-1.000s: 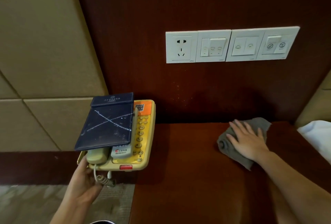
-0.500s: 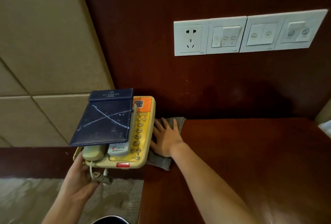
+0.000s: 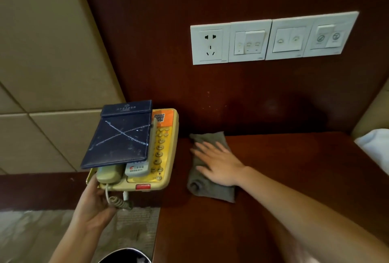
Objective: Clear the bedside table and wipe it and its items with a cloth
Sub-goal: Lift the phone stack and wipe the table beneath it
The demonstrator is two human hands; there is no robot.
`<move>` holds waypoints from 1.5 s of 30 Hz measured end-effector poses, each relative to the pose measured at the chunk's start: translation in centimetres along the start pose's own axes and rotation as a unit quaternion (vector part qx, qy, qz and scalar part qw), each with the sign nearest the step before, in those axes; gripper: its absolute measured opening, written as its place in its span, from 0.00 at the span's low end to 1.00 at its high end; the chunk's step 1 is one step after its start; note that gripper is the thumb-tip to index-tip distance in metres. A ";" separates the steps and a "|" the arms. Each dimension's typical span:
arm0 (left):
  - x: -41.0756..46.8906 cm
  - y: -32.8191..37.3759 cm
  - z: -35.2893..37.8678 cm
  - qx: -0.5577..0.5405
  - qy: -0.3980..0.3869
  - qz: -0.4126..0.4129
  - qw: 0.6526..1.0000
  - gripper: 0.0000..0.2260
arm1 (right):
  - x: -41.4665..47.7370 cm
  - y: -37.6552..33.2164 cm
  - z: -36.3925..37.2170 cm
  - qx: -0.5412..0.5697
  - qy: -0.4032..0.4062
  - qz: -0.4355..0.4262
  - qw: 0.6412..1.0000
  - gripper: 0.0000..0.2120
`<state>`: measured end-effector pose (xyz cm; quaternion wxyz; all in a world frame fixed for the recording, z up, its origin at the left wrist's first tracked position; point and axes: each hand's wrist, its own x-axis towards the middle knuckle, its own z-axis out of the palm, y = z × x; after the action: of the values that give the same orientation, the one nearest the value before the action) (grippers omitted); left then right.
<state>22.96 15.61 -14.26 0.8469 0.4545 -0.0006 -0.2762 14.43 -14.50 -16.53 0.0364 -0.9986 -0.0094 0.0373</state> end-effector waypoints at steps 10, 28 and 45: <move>-0.1 -1.7 1.7 -0.025 0.040 -0.003 0.999 0.25 | -17.3 16.0 -3.0 -0.060 0.014 0.186 0.981 0.45; 0.8 -4.4 4.7 -0.010 0.072 -0.083 0.994 0.14 | -0.3 -3.7 -5.7 0.741 0.025 0.233 0.629 0.14; 1.1 -5.8 5.6 0.126 0.020 -0.108 0.986 0.07 | -2.8 -0.3 -4.6 0.731 0.034 0.267 0.627 0.14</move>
<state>19.78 8.29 -15.75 0.7477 0.5608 0.0306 -0.3542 11.97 -14.59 -11.74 0.7432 -0.6032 0.2893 0.0056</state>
